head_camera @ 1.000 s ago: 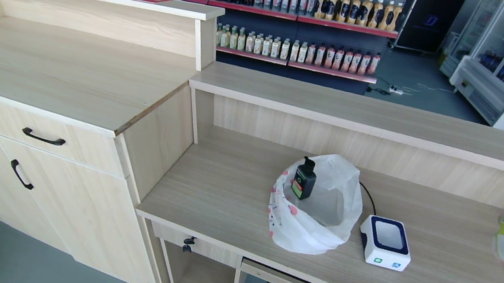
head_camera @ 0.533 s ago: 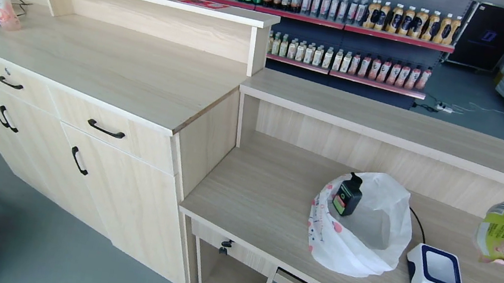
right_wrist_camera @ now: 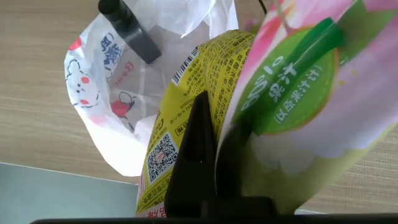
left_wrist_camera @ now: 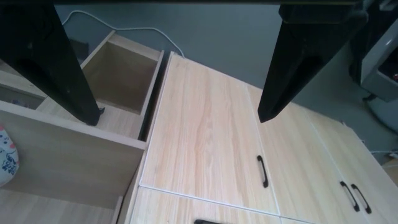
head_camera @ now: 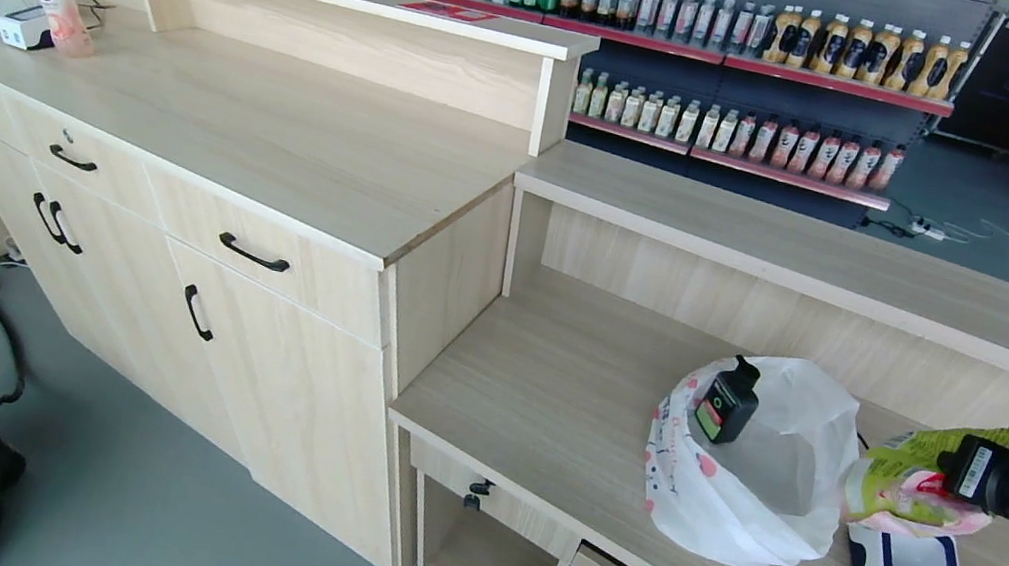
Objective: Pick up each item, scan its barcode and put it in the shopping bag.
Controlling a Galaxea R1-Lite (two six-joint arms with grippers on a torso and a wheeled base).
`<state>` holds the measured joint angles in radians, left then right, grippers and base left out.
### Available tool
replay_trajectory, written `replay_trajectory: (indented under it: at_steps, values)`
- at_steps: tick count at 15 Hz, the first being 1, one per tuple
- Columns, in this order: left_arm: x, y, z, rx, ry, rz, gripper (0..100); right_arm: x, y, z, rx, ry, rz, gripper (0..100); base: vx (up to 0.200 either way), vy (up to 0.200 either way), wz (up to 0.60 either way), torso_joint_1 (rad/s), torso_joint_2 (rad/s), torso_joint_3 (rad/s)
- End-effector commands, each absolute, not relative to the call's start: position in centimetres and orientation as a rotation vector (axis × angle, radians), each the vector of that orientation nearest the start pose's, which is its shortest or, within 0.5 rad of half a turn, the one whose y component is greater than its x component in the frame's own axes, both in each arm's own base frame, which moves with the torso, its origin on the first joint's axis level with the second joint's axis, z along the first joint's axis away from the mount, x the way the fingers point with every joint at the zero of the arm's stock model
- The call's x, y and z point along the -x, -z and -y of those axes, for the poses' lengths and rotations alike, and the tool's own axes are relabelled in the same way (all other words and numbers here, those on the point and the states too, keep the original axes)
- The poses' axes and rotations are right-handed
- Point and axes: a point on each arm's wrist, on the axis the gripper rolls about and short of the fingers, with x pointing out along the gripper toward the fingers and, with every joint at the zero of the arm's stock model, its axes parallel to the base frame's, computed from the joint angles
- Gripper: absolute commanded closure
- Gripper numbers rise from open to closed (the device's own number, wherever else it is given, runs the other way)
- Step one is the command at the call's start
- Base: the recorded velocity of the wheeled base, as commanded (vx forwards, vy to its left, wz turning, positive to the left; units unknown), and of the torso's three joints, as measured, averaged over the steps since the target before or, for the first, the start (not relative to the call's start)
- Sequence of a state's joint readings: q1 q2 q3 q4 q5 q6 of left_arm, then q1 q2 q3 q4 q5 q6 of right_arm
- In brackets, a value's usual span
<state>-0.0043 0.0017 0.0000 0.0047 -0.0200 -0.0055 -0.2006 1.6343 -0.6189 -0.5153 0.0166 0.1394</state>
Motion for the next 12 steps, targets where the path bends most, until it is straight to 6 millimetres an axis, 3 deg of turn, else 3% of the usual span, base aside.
replay_trajectory:
  at_steps: [1, 5, 12]
  values:
    - [2.3, -7.5, 0.0, 0.006, 0.025, -0.006, 0, -28.0, -11.3, 5.3, -0.207, 0.210, -0.550, 100, 0.000, 0.000, 0.00, 0.000, 0.00, 0.000]
    - [2.3, -7.5, 0.0, 0.006, 0.025, -0.006, 0, -30.0, -9.1, 5.5, -0.209, 0.207, -0.569, 100, 0.000, 0.000, 0.00, 0.000, 0.00, 0.000]
    - [2.3, -7.5, 0.0, 0.006, 0.025, -0.006, 0, -33.0, -7.1, 2.3, -0.189, 0.101, -0.561, 100, 0.000, 0.000, 0.00, 0.000, 0.00, 0.000]
